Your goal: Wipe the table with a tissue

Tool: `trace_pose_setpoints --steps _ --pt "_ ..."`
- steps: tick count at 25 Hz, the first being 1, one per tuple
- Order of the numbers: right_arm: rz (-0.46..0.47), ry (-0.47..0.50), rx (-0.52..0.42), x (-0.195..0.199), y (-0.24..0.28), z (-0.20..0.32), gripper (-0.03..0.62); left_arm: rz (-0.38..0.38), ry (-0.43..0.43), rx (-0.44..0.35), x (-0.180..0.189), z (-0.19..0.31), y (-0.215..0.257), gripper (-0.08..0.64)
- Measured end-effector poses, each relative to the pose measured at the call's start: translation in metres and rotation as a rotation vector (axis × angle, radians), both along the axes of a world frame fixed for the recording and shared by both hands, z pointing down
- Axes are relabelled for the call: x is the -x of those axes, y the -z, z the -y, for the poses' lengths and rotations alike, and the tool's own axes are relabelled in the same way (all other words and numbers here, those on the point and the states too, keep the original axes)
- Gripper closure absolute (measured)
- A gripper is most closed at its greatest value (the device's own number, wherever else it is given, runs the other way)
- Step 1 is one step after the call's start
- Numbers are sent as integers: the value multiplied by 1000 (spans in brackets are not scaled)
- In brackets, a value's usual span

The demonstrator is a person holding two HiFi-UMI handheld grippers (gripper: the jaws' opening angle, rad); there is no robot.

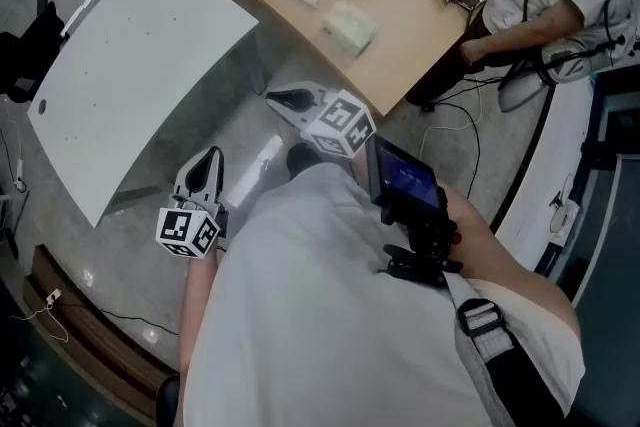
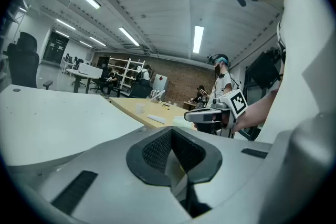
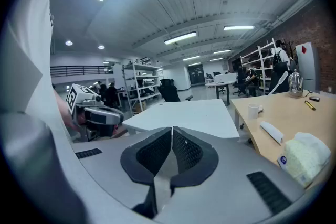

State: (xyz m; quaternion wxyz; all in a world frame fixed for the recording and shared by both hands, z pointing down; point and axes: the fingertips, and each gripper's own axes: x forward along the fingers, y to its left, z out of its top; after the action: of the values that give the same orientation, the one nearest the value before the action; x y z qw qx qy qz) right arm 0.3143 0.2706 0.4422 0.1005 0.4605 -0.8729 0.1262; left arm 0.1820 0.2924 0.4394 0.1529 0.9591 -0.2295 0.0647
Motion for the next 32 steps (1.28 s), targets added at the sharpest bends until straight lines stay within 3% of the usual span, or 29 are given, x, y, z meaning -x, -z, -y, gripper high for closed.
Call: trace_pose_setpoints --steps 7,19,26,32 --pt "14 -10 81 -18 -23 26 575 6 -13 71 -22 30 -14 555" --pt "1 -16 140 -71 -39 124 575 82 39 115 -54 115 -21 555" --pt "-200 -80 162 -116 -58 174 575 117 37 104 -95 162 -19 555" --pt "-309 -144 231 -168 -80 199 575 117 29 101 -125 197 -21 555"
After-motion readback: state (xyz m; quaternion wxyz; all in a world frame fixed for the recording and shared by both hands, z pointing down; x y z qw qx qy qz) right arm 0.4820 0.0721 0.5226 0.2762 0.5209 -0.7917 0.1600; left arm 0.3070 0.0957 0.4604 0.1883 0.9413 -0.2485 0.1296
